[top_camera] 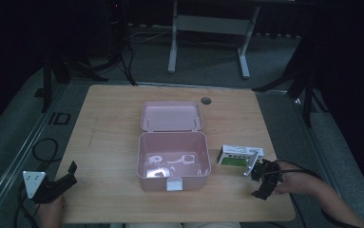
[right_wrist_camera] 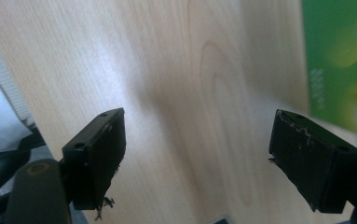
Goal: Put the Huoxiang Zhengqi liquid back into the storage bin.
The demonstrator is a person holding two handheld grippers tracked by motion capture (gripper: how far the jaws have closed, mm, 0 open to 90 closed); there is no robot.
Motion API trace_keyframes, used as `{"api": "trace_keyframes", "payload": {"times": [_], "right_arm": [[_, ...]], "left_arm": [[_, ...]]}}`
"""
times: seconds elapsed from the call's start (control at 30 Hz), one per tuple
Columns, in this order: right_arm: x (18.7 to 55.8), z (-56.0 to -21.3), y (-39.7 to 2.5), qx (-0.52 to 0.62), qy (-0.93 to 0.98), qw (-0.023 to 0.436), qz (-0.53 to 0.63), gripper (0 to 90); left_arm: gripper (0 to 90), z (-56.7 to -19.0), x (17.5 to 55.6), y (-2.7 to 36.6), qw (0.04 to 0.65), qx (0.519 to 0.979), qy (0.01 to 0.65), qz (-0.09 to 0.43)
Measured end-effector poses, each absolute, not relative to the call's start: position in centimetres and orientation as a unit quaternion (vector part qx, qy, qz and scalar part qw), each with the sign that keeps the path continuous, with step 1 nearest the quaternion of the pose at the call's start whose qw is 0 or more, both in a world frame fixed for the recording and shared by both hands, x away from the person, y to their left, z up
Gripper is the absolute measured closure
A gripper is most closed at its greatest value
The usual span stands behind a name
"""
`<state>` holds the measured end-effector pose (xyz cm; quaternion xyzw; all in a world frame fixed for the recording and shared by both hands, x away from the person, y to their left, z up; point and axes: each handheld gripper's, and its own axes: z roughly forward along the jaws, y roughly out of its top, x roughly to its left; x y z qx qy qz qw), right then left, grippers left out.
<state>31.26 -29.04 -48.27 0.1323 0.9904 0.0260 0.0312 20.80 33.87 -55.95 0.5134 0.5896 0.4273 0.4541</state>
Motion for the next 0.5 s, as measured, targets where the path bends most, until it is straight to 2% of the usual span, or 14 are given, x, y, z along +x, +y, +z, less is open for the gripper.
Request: {"api": "trace_keyframes", "payload": {"times": [0.5], "right_arm": [[31.4, -46.4, -26.0, 0.077, 0.997, 0.028, -0.004, 21.8]], "left_arm": [[1.6, -56.0, 20.8, 33.9, 0.453, 0.515, 0.59, 0.426]]}}
